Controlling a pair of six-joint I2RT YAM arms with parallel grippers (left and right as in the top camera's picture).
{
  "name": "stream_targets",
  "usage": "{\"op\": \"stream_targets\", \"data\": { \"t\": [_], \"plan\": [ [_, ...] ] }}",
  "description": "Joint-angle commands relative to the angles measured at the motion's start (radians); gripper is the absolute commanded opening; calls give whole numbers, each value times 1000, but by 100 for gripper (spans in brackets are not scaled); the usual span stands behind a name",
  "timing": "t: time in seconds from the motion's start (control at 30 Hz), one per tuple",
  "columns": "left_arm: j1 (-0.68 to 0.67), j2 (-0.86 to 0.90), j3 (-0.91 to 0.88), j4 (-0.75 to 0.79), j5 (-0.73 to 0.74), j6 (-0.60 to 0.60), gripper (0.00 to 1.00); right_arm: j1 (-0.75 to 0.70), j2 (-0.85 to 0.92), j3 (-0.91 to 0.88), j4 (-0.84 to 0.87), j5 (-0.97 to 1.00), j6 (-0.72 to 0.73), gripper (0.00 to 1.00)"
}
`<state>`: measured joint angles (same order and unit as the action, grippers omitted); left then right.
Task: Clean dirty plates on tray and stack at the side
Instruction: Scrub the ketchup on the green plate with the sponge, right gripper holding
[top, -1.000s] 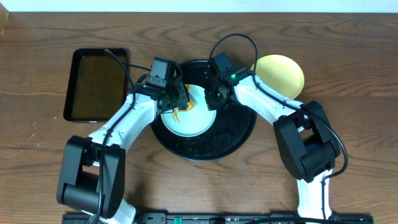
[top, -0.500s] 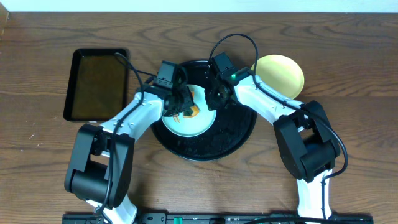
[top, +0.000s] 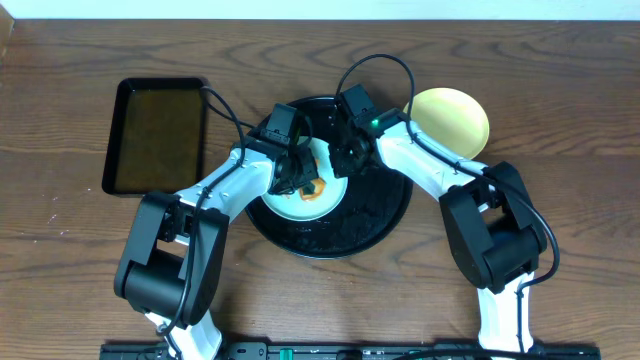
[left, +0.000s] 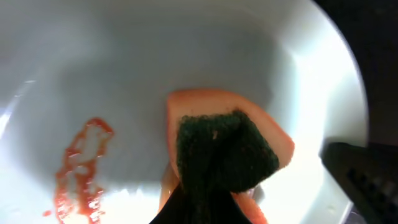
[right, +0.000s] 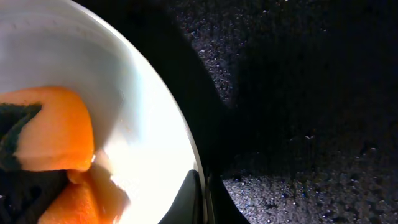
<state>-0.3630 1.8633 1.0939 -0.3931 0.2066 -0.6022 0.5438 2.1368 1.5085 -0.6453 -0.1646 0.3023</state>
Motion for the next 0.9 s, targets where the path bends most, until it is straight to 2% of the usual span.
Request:
{"op": "stream_targets", "data": {
  "t": [0.0,0.2,0.33,0.57,0.67,0.87],
  "plan": [
    [6,23,-10,-56,-178,26,8,6,23,-2,-5,45,-8,1],
    [6,20,-7,-112,-371,112,7,6,23,-2,-5,45,-8,1],
    [6,8,10,-153,-486,128,8,6,23,-2,-5,45,-8,1],
    [6,-62,25,-167,-514,164,8,6,23,-2,-4,45,-8,1],
    [6,-103,25,-166,-459,156,7,6,23,-2,-4,45,-8,1],
    [5,-123,23,-97,-123,152,8,6,23,-2,-2,45,-8,1]
  ]
}}
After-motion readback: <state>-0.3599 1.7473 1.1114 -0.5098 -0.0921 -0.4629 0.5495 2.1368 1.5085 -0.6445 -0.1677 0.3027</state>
